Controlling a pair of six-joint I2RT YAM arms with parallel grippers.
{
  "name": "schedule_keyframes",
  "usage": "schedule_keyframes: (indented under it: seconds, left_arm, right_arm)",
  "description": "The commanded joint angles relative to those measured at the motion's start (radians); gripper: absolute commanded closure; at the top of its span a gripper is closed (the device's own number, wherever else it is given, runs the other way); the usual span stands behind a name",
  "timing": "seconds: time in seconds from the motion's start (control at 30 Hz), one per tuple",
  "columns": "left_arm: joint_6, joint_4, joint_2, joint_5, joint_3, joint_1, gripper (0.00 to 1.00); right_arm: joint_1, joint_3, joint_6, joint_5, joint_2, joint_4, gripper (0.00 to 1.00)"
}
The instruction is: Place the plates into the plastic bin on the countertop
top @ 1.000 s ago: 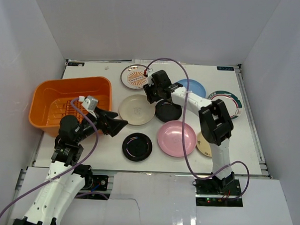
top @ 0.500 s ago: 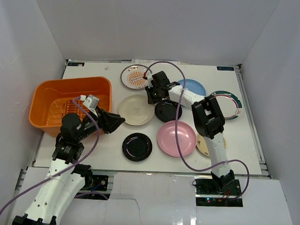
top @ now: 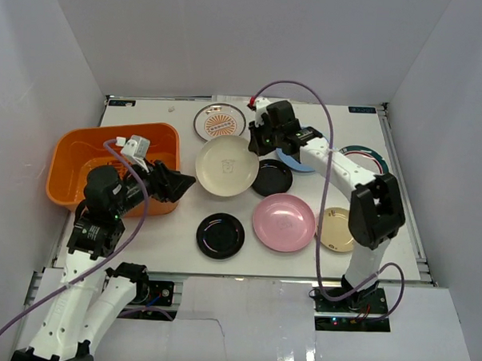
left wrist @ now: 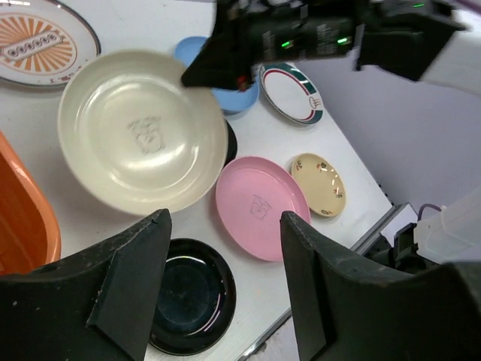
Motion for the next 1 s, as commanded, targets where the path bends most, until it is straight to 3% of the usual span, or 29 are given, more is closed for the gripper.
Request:
schedule_keyframes:
  seconds: [0.0,0.23,0.43,0.67,0.73,0.87,0.97]
  left_arm:
    - [0.017,-0.121,0.049,-0.042,0.024,0.001,0.28]
    - [0.004,-0.076,0.153,-0.049,-0.008,0.000,0.27]
    - [-0.031,0.044,0.230,-0.039,-0.042,-0.002,0.33]
    - [-0.029,0.099,0.302,-0.087,-0.061,-0.011,0.54]
    - [-0.023,0.101,0.311,-0.098,-0.056,-0.016,0.64]
    - [-0.009,0.096,0.319,-0.122,-0.038,-0.023,0.64]
    - [-0.008,0.095,0.319,-0.130,-0.016,-0.026,0.89]
  right_arm:
    - [-0.007,-0.031,-0.001,-0.010,-0.146,0.017,0.92]
    - [-0.007,-0.090,0.022,-0.127,-0.264,0.010,0.92]
    - [-0.008,-0.149,0.062,-0.228,-0.305,0.061,0.92]
    - [-0.007,-0.203,0.090,-0.288,-0.339,0.110,0.92]
    - [-0.007,-0.210,0.096,-0.291,-0.353,0.118,0.92]
    - [-0.008,-0.213,0.100,-0.294,-0.368,0.127,0.92]
    - [-0.007,-0.219,0.107,-0.303,-0.378,0.129,0.92]
